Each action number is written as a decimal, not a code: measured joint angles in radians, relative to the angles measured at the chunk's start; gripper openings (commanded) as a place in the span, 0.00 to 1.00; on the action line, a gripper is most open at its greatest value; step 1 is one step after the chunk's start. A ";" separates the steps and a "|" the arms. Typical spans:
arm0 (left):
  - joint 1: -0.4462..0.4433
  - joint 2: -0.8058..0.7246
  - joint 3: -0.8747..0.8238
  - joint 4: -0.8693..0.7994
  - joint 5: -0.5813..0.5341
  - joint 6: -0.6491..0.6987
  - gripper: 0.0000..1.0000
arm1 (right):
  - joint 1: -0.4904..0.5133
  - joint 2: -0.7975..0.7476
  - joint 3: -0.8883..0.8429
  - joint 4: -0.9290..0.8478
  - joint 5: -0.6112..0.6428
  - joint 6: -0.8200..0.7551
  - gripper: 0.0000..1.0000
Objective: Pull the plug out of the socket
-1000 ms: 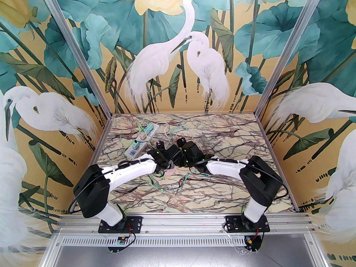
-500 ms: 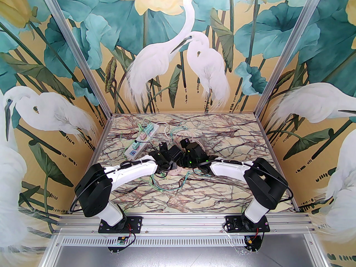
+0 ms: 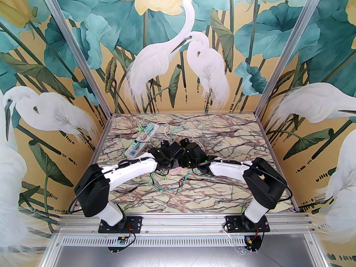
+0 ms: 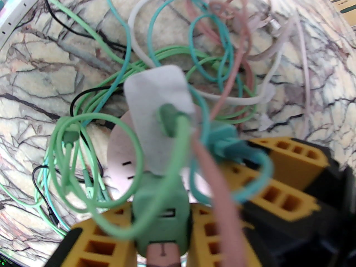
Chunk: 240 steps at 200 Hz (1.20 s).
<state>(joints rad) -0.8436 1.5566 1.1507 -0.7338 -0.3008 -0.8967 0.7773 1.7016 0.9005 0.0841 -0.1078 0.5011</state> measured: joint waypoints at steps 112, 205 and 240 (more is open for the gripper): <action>0.124 -0.558 -0.475 0.061 -0.047 -0.044 0.18 | 0.011 -0.135 -0.163 0.025 -0.021 -0.035 0.75; 0.166 -0.594 -0.636 0.202 0.006 -0.055 0.27 | 0.017 -0.199 -0.223 0.048 -0.084 -0.061 0.81; 0.166 -0.567 -0.687 0.247 0.051 -0.053 0.28 | 0.017 -0.199 -0.223 0.048 -0.071 -0.061 0.81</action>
<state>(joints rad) -0.6777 0.9894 0.4637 -0.4866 -0.2501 -0.9497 0.7940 1.5028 0.6773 0.1322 -0.1787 0.4404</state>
